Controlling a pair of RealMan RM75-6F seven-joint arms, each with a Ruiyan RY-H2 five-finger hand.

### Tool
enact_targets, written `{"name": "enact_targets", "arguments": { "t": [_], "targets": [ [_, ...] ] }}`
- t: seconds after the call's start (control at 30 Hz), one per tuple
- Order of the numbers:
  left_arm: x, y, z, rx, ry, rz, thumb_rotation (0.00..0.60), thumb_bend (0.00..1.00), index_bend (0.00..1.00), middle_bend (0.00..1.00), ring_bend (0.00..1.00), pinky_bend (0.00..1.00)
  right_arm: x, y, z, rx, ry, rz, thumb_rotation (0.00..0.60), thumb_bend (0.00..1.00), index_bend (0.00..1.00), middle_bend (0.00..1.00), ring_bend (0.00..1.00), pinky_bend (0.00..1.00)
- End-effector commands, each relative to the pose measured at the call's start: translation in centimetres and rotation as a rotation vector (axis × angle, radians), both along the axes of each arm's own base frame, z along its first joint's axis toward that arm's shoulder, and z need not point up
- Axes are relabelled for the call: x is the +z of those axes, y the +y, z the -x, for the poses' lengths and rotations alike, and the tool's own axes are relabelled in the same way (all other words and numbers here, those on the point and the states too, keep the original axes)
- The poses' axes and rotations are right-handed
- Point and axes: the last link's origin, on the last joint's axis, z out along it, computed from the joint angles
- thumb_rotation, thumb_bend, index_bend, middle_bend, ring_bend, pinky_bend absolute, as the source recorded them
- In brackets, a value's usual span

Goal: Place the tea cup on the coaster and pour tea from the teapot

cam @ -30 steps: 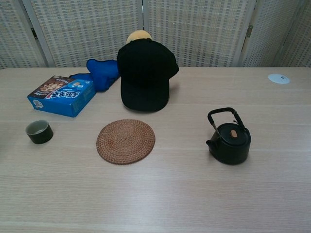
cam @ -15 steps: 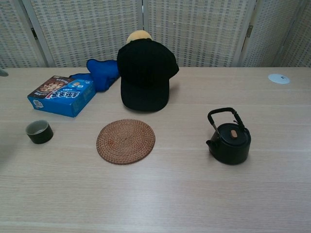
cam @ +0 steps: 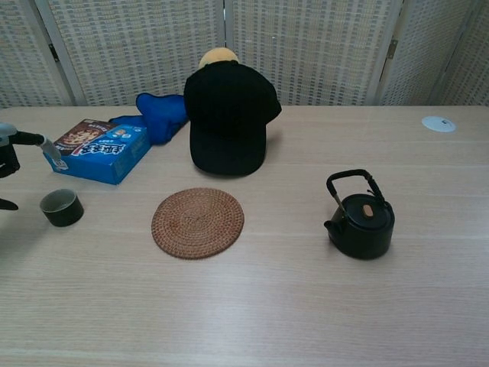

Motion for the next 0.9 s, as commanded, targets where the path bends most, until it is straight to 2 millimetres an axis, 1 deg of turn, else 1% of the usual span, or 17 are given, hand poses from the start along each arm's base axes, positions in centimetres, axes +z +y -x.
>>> {"name": "enact_targets", "arguments": {
  "t": [0.03, 0.17, 0.3, 0.6, 0.9],
  "targets": [
    [-0.9, 0.7, -0.1, 0.013, 0.009, 0.017, 0.600, 0.14, 0.26, 0.89, 0.88, 0.90, 0.0, 0.0, 0.1, -0.002, 0.000, 0.000, 0.600, 0.06, 0.18, 0.22, 0.14, 0.10],
    [-1.8, 1.4, -0.2, 0.023, 0.015, 0.026, 0.600, 0.14, 0.28, 0.89, 0.88, 0.90, -0.1, 0.0, 0.2, -0.008, 0.002, -0.002, 0.600, 0.06, 0.18, 0.22, 0.14, 0.10],
    [-2.5, 1.8, -0.4, 0.038, 0.013, 0.039, 0.600, 0.14, 0.29, 0.89, 0.88, 0.90, -0.1, 0.0, 0.4, -0.013, 0.003, -0.002, 0.600, 0.06, 0.18, 0.22, 0.14, 0.10],
    [-3.5, 2.3, -0.5, 0.063, 0.012, 0.062, 0.600, 0.14, 0.30, 0.90, 0.89, 0.90, 0.1, 0.1, 0.7, -0.024, 0.003, 0.002, 0.600, 0.06, 0.18, 0.22, 0.14, 0.10],
    [-4.1, 2.6, -0.5, 0.075, 0.008, 0.072, 0.600, 0.22, 0.35, 0.92, 0.90, 0.91, 0.4, 0.1, 0.7, -0.025, 0.000, 0.007, 0.600, 0.06, 0.18, 0.22, 0.14, 0.10]
  ]
}}
